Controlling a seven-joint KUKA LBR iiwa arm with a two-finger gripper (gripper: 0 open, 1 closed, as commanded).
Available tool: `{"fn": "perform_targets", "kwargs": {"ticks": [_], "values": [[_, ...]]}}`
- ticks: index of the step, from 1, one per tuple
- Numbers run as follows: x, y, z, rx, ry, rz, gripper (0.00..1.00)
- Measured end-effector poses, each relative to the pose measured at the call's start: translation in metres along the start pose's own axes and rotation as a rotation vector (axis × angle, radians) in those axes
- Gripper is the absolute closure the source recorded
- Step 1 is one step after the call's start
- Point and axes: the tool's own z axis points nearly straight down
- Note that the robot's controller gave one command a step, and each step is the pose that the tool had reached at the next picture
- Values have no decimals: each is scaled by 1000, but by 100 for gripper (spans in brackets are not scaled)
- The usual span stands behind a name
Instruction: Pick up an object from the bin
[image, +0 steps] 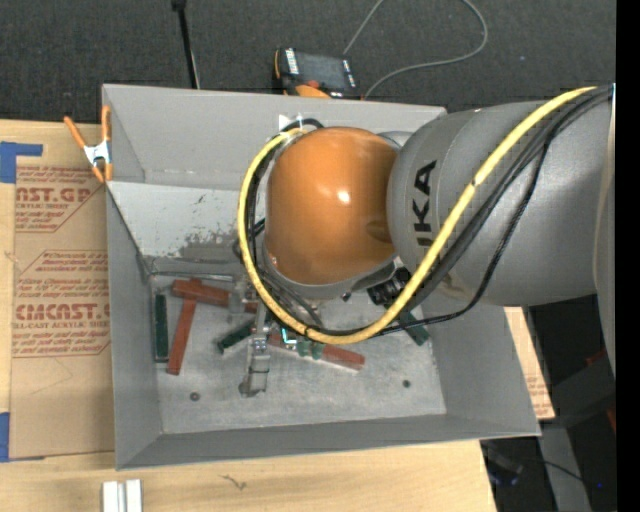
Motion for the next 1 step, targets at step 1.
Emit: {"fn": "perform_targets", "kwargs": {"ticks": [1], "values": [[-25,-90,98,3,0,165,0]]}}
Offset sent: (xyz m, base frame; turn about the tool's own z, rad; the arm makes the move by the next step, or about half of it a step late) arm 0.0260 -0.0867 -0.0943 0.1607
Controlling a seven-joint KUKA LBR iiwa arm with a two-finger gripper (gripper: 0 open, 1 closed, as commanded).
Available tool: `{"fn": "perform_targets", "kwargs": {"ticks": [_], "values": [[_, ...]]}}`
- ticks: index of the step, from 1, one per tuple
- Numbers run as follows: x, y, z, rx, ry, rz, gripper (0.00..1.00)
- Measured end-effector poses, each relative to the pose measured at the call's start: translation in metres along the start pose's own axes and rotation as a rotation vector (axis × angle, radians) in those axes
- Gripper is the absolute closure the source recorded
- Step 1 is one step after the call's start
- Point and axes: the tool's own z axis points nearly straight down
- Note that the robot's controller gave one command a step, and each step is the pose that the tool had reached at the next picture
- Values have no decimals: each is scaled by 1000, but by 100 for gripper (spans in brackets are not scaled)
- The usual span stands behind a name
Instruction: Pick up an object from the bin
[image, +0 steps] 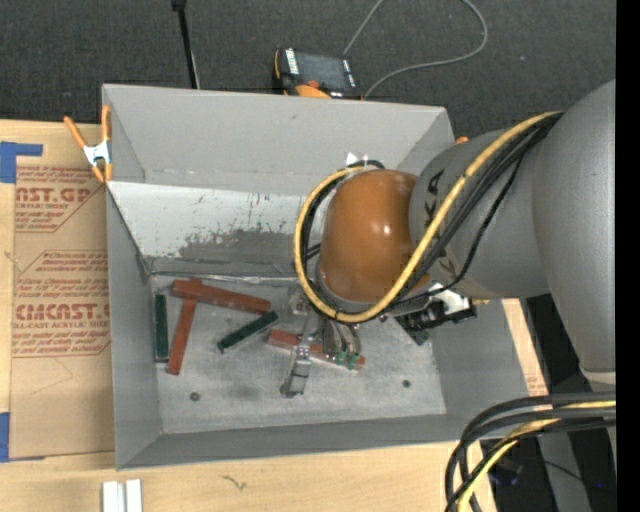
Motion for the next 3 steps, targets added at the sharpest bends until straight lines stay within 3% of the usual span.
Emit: {"fn": "perform_targets", "kwargs": {"ticks": [1,2,3], "values": [[-62,-77,72,-1,-4,124,0],[-62,-73,69,-5,-4,118,100],[-79,-46,-94,-5,-15,-183,100]]}}
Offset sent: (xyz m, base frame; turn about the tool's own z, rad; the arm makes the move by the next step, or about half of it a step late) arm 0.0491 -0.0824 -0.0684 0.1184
